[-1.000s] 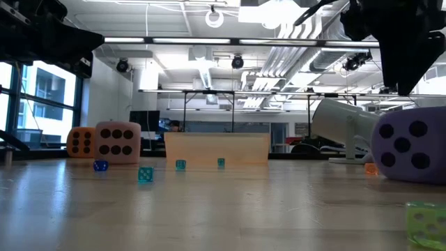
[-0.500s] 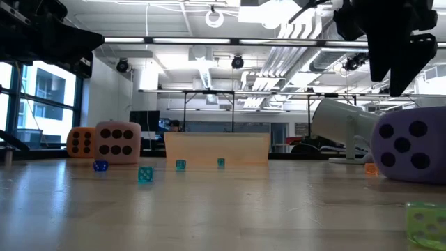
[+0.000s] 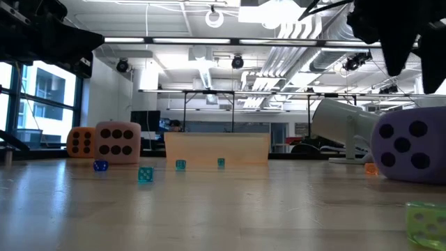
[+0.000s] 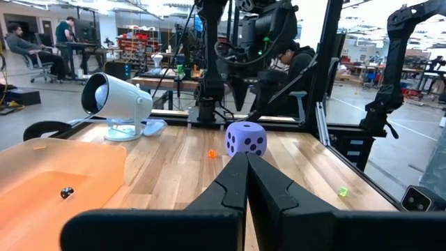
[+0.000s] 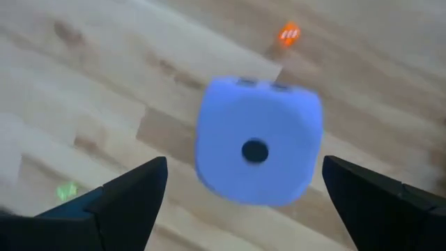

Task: Pick & Place Dice
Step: Put the large blue dice in the orange bin

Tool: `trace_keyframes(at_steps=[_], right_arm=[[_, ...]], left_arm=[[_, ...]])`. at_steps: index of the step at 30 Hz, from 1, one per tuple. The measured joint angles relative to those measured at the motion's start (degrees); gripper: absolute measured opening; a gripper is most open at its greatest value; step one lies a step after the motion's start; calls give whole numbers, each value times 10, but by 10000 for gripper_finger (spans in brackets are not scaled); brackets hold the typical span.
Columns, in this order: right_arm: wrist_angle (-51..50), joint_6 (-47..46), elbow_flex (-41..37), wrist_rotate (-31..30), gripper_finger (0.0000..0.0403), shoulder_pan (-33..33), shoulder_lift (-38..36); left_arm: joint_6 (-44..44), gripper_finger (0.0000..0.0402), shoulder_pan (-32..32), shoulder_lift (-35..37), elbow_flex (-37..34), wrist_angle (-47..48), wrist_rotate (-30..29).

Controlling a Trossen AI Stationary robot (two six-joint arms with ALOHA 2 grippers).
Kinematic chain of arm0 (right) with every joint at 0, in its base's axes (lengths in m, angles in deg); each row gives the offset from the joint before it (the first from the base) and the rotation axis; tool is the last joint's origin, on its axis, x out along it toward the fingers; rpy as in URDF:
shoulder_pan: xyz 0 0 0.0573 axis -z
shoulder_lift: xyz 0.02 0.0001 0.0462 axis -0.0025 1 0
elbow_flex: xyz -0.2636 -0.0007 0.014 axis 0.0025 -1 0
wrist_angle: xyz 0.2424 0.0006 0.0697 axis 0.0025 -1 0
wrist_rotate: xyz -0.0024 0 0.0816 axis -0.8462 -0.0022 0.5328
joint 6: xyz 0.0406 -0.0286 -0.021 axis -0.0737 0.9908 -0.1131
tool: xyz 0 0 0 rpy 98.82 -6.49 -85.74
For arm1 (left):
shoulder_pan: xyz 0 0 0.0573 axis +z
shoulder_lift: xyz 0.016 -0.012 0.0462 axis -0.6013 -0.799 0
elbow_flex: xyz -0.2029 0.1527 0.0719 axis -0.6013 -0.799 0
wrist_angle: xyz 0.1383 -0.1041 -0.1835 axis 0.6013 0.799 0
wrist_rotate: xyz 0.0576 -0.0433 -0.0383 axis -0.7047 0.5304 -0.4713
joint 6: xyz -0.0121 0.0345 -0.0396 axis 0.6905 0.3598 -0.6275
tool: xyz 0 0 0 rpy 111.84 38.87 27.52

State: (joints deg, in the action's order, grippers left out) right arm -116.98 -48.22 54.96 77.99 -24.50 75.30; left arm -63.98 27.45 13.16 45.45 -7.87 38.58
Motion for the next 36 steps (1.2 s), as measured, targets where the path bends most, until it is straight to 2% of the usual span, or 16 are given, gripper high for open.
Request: trace_keyframes(at_steps=[5, 11, 25, 36], right_arm=[[0, -39, -3, -23, 375, -12, 0], [7, -54, -36, -6, 376, -28, 0], [43, -48, -50, -28, 376, -27, 2], [67, -5, -48, -5, 376, -15, 54]], left_arm=[[0, 1, 0, 0, 0, 0, 0], [0, 1, 0, 0, 0, 0, 0], [6, 1, 0, 0, 0, 0, 0], [6, 1, 0, 0, 0, 0, 0]])
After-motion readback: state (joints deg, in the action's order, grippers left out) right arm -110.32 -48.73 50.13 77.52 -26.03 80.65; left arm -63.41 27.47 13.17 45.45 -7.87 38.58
